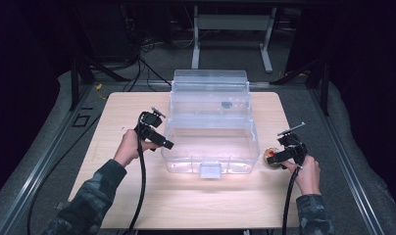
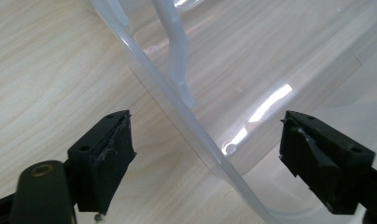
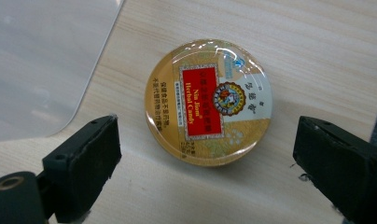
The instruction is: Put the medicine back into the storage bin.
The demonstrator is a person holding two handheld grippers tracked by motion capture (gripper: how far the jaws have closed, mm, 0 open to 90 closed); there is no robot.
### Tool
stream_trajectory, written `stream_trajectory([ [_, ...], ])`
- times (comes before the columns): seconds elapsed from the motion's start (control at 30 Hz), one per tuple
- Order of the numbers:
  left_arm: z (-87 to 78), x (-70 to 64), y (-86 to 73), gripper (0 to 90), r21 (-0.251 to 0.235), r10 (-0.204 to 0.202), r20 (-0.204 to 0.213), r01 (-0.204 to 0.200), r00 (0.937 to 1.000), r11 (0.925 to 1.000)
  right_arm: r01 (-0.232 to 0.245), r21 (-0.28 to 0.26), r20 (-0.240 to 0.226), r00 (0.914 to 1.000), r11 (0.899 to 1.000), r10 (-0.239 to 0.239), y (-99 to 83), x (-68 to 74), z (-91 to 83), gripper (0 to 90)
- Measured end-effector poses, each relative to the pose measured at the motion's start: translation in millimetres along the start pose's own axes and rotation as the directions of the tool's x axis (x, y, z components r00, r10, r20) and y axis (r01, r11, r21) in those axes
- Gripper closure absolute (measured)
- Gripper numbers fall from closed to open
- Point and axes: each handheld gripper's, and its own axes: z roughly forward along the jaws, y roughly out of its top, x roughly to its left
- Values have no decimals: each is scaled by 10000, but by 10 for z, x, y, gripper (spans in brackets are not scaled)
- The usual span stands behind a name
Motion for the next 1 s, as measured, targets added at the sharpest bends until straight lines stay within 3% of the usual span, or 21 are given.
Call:
stream_trajectory([
  [0.2,-183,83,-16,113,160,167,-123,-165,9998,9997,-49,238,-72,10000,9997,51,40,-30,96,68],
  [0.37,-291,210,-87,70,156,-7,-136,10,9999,9999,-70,322,-164,9998,9995,76,102,-21,134,70],
  [0.53,-377,383,-202,34,131,-236,-144,238,9996,9996,-21,559,51,10000,9984,18,174,12,165,91],
  [1.0,-325,695,-491,2,301,-985,-263,993,9948,9946,-25,858,93,10000,9963,17,215,8,217,192],
])
